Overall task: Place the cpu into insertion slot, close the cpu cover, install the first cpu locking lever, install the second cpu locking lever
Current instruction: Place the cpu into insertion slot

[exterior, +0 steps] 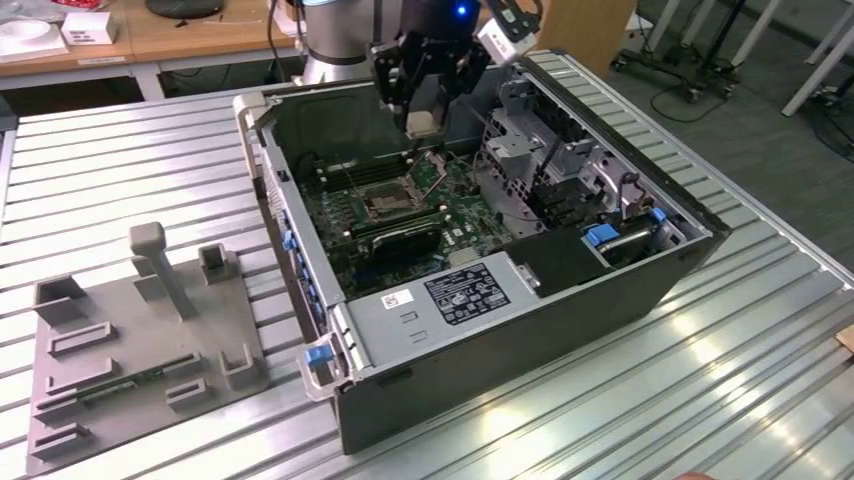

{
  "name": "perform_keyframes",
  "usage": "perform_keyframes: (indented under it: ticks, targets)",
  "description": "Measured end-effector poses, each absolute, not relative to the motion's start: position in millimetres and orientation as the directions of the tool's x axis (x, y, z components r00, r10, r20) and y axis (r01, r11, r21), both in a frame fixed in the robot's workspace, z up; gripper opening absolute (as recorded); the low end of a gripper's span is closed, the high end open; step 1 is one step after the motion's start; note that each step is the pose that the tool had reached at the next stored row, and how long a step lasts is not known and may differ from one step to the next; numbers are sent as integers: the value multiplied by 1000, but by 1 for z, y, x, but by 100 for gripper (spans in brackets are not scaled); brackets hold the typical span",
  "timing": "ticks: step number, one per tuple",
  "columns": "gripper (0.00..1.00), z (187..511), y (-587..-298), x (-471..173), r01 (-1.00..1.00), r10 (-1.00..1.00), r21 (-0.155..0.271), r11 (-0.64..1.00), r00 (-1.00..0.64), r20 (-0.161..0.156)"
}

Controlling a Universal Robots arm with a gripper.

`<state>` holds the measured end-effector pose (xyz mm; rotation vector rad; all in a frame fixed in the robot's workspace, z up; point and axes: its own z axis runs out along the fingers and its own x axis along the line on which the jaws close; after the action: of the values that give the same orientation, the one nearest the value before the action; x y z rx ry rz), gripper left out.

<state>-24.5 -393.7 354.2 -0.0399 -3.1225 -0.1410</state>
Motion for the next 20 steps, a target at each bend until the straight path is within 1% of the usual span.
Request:
perform_keyframes:
  ticks: [20]
  targets:
    - [54,351,-393,-25,26,25,90,996,-1000,15]
